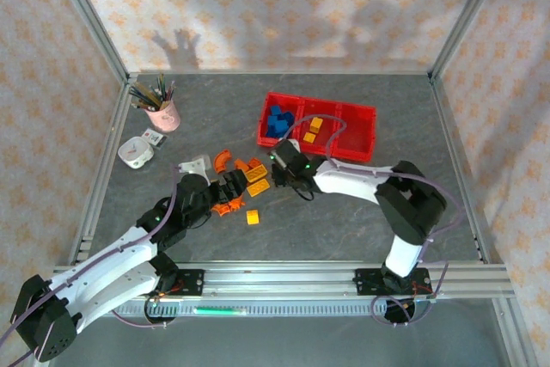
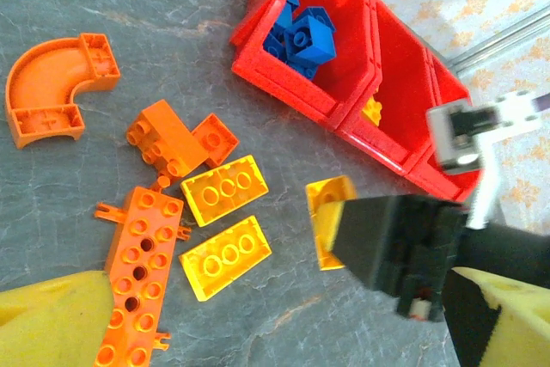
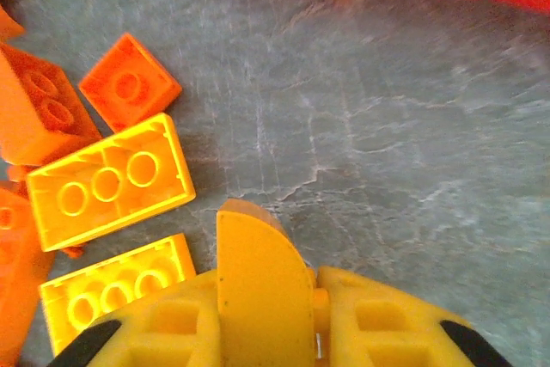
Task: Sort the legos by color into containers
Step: Pick up the lego from the center of the table, then place the lego in the container.
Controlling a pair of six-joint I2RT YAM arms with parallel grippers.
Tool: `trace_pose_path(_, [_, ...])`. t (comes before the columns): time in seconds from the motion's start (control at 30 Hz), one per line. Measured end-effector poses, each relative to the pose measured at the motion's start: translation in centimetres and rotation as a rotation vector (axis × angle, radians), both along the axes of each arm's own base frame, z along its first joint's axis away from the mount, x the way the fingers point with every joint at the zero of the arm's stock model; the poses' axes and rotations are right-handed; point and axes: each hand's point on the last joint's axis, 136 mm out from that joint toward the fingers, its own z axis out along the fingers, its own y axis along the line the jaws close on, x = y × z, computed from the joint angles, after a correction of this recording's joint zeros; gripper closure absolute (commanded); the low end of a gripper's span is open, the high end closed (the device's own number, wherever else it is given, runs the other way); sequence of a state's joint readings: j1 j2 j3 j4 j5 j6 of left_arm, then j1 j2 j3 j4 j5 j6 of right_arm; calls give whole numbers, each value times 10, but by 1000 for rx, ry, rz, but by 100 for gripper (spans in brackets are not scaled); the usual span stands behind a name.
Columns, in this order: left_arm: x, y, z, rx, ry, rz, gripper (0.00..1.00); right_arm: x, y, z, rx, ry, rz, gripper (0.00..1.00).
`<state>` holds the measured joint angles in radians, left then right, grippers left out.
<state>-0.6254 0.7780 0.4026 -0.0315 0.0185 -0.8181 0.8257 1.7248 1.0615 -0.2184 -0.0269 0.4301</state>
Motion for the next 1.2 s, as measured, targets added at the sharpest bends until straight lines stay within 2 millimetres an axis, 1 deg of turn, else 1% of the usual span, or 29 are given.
trace_pose_path(0.1, [1, -4, -2, -3, 8, -13, 1, 13, -14, 22, 38, -36, -39, 80])
trace_pose_path(0.17, [2, -7, -3, -7, 8, -26, 1, 25, -29, 34, 54, -59, -78, 80])
trace_pose_path(0.37, [10, -23, -10, -11, 23, -62, 1, 69, -84, 53, 50, -93, -216, 80])
trace_pose_path(0.43, [13, -32, -9, -11, 25, -82, 1, 81, -92, 59, 51, -110, -239, 80])
trace_pose_path(0.53, [19, -46, -6, -24, 19, -109, 1, 102, -94, 62, 46, -122, -256, 80])
trace_pose_path(0.7, [32, -62, -5, -30, 19, -129, 1, 139, -97, 48, 15, -118, -282, 80])
trace_pose_path(0.73, [34, -65, -5, -30, 18, -134, 1, 146, -98, 44, 9, -114, -288, 79])
trace_pose_path(0.83, [39, -72, -4, -34, 15, -148, 1, 162, -105, 31, -12, -104, -309, 72])
trace_pose_path(0.87, [41, -74, -3, -36, 13, -149, 1, 164, -107, 29, -20, -103, -311, 70])
trace_pose_path(0.93, [43, -77, -2, -36, 11, -151, 1, 168, -109, 26, -35, -98, -312, 61])
trace_pose_path(1.13, [47, -80, 2, -28, -3, -161, 1, 169, -106, 31, -37, -109, -297, 48])
trace_pose_path(1.2, [47, -80, 3, -29, -5, -161, 1, 168, -106, 34, -37, -112, -293, 45])
